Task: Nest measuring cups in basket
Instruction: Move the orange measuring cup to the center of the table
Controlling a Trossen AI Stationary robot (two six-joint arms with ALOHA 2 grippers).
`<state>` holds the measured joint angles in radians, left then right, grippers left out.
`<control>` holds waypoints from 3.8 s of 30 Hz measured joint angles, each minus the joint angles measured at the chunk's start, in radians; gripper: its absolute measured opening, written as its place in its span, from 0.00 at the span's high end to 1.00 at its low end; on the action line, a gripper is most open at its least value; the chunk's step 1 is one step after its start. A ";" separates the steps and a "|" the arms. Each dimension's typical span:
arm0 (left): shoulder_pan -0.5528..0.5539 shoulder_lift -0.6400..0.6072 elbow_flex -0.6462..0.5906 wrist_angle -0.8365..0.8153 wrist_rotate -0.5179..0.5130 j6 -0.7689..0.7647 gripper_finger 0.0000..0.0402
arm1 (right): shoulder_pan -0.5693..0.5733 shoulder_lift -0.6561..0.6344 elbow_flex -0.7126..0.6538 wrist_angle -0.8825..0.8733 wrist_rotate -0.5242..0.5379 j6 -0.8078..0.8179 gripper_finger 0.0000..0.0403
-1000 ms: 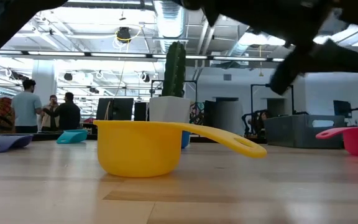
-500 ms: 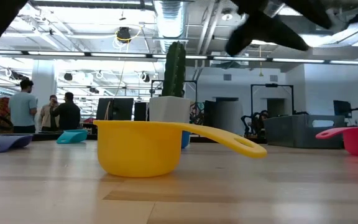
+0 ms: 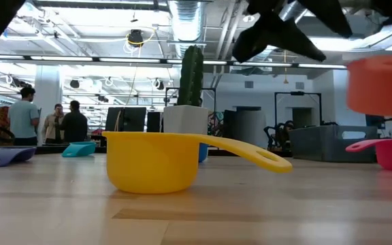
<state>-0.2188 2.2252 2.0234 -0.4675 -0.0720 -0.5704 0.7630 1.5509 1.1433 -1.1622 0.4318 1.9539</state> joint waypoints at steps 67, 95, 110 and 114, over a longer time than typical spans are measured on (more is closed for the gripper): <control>0.000 -0.048 -0.277 0.287 0.261 -0.060 1.00 | 0.033 -0.159 -0.084 0.156 0.156 -0.190 0.89; 0.040 -0.402 -1.057 0.872 0.119 -0.366 1.00 | 0.159 -0.223 -0.084 0.095 0.302 0.017 0.46; 0.022 -0.404 -1.252 0.996 0.251 -0.389 1.00 | 0.107 -0.226 -0.085 0.131 0.274 -0.075 0.46; 0.033 -0.404 -1.274 1.030 0.271 -0.392 1.00 | 0.107 -0.226 -0.085 0.138 0.273 -0.078 0.47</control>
<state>-0.1854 1.8210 0.7498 0.5624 0.1986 -0.9619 0.8700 1.3251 1.0588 -1.0245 0.7048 1.8763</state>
